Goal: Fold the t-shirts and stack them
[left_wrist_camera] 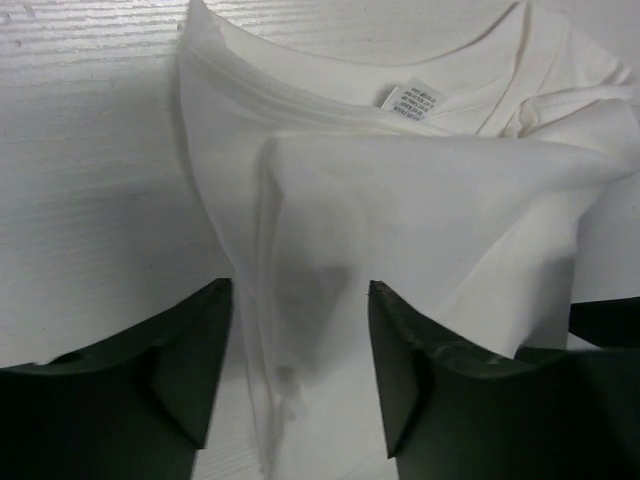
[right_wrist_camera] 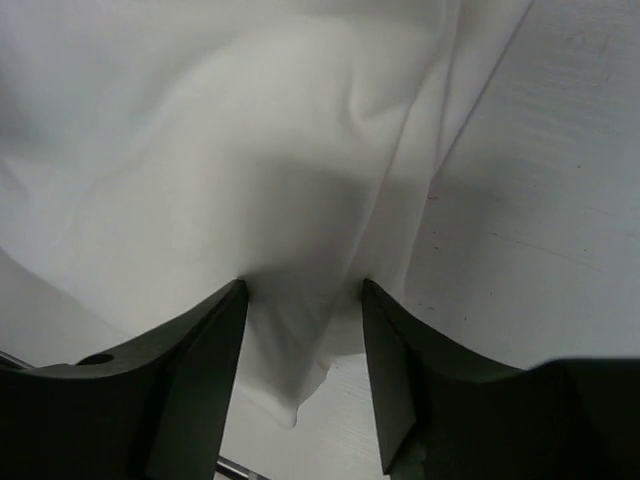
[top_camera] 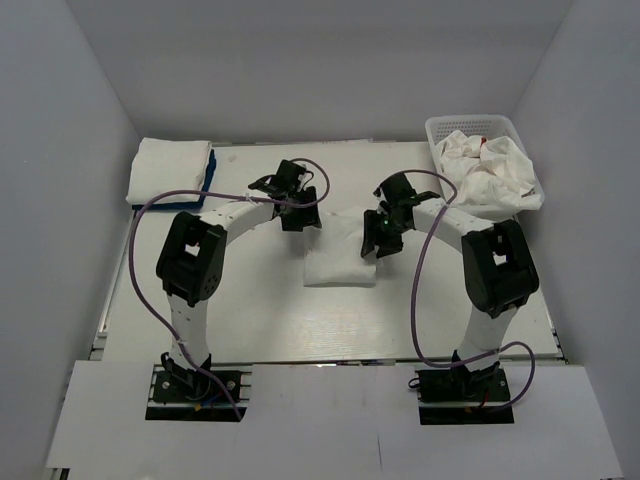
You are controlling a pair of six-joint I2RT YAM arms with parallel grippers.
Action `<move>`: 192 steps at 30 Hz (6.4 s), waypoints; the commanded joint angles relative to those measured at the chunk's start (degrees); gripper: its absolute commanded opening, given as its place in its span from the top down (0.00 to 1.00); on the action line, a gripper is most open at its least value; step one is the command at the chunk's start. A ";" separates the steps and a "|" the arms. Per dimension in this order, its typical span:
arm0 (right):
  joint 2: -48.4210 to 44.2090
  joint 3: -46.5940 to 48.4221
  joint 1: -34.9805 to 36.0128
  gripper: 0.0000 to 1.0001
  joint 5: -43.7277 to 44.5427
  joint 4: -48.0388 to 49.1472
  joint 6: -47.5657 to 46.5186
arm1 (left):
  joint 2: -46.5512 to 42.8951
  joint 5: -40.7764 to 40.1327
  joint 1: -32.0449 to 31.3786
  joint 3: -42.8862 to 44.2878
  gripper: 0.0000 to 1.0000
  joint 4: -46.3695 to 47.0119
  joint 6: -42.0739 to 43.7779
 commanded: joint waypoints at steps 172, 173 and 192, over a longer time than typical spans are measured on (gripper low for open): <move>-3.94 10.75 -12.32 0.10 5.71 -1.18 -1.95 | 11.36 2.39 47.06 31.97 0.77 10.74 58.77; -3.85 10.76 -12.41 0.10 5.71 -1.18 -1.86 | 11.88 -1.11 47.06 32.49 0.58 11.28 57.62; -8.60 6.53 -12.50 0.10 8.34 0.49 -2.30 | 17.50 9.04 46.96 44.87 0.00 2.97 37.05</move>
